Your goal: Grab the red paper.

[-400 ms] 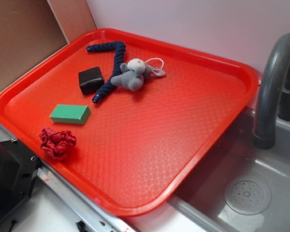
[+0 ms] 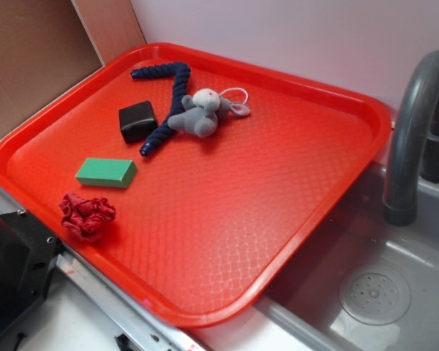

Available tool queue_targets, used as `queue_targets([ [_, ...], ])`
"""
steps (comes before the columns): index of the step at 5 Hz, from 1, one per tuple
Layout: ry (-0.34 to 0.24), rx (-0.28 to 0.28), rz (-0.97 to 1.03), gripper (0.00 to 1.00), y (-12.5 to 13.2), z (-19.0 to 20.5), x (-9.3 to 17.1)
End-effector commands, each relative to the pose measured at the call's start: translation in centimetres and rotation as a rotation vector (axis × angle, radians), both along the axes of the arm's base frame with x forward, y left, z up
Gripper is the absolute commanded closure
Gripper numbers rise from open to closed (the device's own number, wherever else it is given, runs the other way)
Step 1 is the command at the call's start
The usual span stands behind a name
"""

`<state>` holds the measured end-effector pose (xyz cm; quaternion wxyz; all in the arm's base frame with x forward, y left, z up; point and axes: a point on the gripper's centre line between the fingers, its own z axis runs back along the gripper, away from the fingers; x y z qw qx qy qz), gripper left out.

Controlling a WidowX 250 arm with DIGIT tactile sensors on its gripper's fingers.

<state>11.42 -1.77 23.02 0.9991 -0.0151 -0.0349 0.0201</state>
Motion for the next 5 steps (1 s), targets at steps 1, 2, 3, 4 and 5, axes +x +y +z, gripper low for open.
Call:
queue_targets([
  [1,0.013,0.025,0.033,0.00,-1.7,-3.9,0.8],
  [2,0.053,0.022,0.028,0.00,-2.0,-6.6,1.1],
  [3,0.116,0.022,0.019,0.00,-1.9,-9.5,1.3],
  [4,0.194,0.042,0.016,0.00,-1.7,-12.1,1.2],
  [5,0.270,0.049,0.025,0.00,-1.2,-14.8,1.0],
])
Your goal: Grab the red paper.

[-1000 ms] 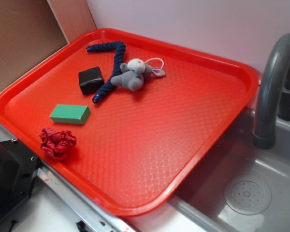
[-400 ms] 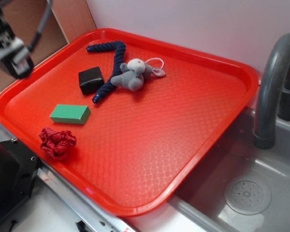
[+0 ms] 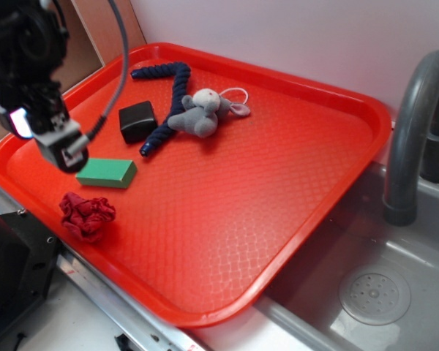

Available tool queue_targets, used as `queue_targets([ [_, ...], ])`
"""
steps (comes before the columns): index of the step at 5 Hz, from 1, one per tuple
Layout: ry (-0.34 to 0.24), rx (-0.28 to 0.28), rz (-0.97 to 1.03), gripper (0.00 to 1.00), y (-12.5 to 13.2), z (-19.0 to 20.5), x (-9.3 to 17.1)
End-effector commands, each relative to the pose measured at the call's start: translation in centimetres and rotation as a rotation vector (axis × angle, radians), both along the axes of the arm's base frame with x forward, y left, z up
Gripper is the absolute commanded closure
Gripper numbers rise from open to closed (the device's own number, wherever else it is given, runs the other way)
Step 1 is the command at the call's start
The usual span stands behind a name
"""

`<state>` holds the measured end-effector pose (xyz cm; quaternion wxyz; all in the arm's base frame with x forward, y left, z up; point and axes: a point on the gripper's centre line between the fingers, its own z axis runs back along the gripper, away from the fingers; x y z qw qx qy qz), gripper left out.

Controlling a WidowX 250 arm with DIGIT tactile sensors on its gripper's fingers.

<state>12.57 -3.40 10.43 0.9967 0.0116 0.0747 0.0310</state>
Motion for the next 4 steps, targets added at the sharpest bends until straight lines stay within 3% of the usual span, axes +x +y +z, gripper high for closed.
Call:
queue_targets([
  [1,0.102,-0.014,0.004,0.00,0.4,-4.3,-0.6],
  [2,0.146,-0.014,-0.032,0.00,0.0,-5.9,-1.3],
  [4,0.158,-0.054,-0.029,0.00,0.2,-7.4,-1.1],
])
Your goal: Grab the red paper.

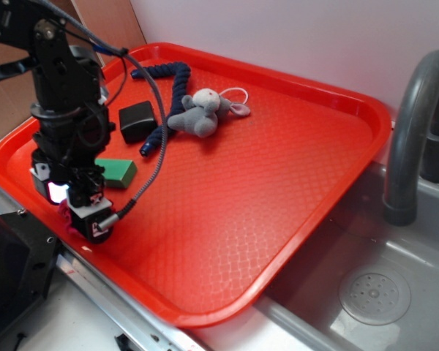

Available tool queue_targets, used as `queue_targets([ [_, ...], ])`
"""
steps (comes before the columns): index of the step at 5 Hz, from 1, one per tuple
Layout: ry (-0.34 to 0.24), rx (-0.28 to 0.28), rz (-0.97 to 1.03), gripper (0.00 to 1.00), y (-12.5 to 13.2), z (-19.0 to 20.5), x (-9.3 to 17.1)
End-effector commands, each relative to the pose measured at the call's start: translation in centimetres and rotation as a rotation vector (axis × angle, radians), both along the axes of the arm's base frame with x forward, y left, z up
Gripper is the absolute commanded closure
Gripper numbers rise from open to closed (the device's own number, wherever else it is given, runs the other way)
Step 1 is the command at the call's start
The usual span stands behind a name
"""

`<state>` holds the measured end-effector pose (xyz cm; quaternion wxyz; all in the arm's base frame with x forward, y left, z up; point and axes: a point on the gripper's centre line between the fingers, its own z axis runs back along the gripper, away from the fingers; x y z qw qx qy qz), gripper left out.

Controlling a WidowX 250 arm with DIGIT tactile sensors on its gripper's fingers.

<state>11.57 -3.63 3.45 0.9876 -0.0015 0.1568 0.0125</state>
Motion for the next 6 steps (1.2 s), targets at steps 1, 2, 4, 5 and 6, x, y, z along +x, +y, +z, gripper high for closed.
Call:
queue_targets([
  [1,0.008,-0.021,0.017,0.00,1.0,-1.0,0.0],
  [2,0.023,-0.013,0.035,1.00,1.0,-1.5,0.0],
  [4,0.018,-0.009,0.017,1.00,0.8,-1.7,0.5],
  [5,-0.071,-0.002,0.000,1.00,0.8,1.6,2.0],
  [6,-0.209,-0.002,0.018,1.00,1.2,6.5,3.9],
])
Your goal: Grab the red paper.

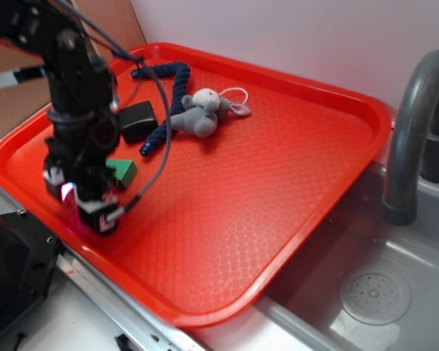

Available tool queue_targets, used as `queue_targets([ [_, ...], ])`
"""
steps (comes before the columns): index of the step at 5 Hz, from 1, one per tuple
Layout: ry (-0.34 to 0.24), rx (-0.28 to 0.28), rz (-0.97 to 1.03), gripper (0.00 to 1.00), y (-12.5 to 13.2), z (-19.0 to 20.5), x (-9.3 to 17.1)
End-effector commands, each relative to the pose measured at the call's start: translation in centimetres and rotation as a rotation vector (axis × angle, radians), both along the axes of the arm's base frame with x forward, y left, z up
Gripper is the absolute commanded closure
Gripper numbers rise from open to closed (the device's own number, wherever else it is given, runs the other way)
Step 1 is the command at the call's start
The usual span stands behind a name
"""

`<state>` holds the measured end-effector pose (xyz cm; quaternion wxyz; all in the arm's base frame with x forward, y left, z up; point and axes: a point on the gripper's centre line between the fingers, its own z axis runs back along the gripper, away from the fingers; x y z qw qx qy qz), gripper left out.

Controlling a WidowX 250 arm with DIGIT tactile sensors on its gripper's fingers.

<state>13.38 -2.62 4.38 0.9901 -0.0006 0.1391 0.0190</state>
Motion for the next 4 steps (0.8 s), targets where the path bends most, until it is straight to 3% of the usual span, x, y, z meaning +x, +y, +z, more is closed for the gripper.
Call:
queue_targets([
  [1,-0.296,-0.010,0.019,1.00,0.8,10.8,3.9],
  [3,-0.442,-0.056,-0.024,1.00,1.6,17.3,4.2],
  [4,-0.472,-0.028,-0.033,1.00,1.5,17.7,4.5],
])
